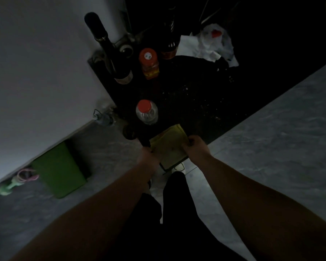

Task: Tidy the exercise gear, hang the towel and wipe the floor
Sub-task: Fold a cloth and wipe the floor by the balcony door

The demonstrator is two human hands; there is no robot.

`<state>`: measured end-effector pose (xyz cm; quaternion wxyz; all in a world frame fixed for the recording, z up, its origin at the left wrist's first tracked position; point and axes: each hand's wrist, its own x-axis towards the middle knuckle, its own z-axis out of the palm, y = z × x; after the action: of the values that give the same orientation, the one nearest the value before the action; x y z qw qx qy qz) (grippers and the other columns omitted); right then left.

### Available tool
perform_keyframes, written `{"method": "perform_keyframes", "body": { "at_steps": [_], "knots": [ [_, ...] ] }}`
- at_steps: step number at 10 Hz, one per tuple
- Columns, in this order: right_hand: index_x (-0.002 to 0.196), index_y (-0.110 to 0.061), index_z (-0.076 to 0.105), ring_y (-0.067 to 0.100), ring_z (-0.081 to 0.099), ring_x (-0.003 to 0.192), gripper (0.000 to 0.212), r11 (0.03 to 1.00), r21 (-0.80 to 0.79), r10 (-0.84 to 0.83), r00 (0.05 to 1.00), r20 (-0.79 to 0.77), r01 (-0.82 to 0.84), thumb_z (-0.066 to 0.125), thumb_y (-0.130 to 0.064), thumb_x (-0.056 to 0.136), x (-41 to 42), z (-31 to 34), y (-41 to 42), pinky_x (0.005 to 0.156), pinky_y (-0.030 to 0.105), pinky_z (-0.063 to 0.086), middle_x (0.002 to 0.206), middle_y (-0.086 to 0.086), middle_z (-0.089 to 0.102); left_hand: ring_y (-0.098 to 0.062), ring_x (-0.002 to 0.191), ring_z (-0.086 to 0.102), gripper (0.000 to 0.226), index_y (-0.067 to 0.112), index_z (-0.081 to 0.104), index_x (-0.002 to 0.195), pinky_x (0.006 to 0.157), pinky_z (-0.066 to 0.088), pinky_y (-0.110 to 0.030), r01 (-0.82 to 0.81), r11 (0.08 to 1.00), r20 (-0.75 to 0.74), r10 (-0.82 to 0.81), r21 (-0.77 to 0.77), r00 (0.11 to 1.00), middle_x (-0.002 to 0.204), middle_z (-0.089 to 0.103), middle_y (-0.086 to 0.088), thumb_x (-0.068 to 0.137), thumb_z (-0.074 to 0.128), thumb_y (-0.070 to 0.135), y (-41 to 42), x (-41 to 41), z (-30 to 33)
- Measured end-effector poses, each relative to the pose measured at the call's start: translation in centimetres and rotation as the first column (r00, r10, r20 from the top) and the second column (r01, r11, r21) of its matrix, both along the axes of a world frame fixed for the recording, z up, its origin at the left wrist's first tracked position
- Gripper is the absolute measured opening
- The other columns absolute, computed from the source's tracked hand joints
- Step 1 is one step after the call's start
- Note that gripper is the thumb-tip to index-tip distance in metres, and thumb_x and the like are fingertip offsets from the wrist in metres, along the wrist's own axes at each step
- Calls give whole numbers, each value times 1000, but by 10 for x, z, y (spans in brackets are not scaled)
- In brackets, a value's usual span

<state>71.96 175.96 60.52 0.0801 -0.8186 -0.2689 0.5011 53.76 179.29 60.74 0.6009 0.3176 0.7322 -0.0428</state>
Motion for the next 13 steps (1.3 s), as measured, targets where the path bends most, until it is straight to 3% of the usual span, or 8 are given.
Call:
{"method": "perform_keyframes", "body": {
  "at_steps": [1, 2, 3, 5, 6, 7, 11, 13],
  "knots": [
    [122, -14, 57, 22, 60, 91, 39, 999, -12, 39, 995, -93, -40, 66, -34, 89, 2, -4, 4, 71, 30, 47, 101, 3, 60, -15, 72, 57, 29, 24, 47, 75, 89, 55, -40, -103, 993, 77, 107, -59, 991, 80, 54, 2, 96, 57, 7, 4, 10, 17],
    [89, -10, 59, 19, 56, 77, 12, 996, -22, 83, 980, -182, -89, 64, -20, 88, 2, 2, 10, 61, 26, 41, 80, 3, 57, -16, 71, 57, 25, 19, 52, 77, 85, 53, -39, -179, 980, 136, 189, -84, 973, 80, 57, -2, 98, 52, 5, 5, 15, 27],
    [76, -13, 55, 14, 52, 70, 13, 999, 10, 52, 973, -226, -51, 60, -13, 88, 5, 14, 6, 57, 25, 38, 76, 2, 55, -29, 79, 61, 20, 16, 55, 78, 78, 53, -41, -205, 979, 143, 204, -5, 969, 83, 58, -11, 97, 52, 11, 4, 5, 19],
    [96, -3, 61, 11, 54, 75, 14, 994, 110, 27, 934, -357, 13, 55, -16, 95, 4, 68, -3, 60, 20, 43, 86, 5, 60, -30, 95, 66, 45, 20, 66, 104, 89, 55, -53, -283, 937, 155, 255, 203, 954, 102, 69, -10, 71, 52, 47, -5, -13, 55],
    [114, -8, 63, 23, 64, 100, 20, 992, 98, -15, 850, -526, 78, 56, -12, 95, -8, 97, -7, 89, 33, 54, 113, 16, 67, -31, 98, 65, 34, 23, 64, 101, 89, 55, -54, -415, 881, 243, 362, 228, 900, 106, 66, -14, 76, 55, 44, -18, -25, 89],
    [124, -14, 57, 28, 65, 108, 36, 992, 120, 41, 788, -614, 42, 58, -4, 90, -29, 125, -10, 92, 42, 55, 119, 13, 66, -34, 91, 61, 20, 20, 63, 96, 77, 51, -48, -501, 821, 303, 420, 273, 855, 107, 62, -23, 82, 56, 33, -40, -46, 122],
    [114, -10, 62, 21, 73, 81, 28, 946, 208, 316, 577, -753, -248, 45, 3, 95, -193, 226, -52, 68, 34, 57, 97, 9, 74, -28, 91, 64, 24, 10, 63, 110, 78, 51, -41, -876, 359, 627, 613, 321, 481, 100, 69, -14, 94, 48, 3, -179, -200, 227],
    [121, -8, 62, 33, 68, 107, 27, 805, 373, 568, 417, -710, -461, 57, -6, 95, -336, 250, -136, 94, 49, 54, 117, 17, 71, -29, 92, 62, 28, 8, 59, 120, 69, 52, -37, -929, 97, 688, 645, 356, 331, 106, 64, -19, 94, 48, 4, -321, -303, 256]
  ]
}}
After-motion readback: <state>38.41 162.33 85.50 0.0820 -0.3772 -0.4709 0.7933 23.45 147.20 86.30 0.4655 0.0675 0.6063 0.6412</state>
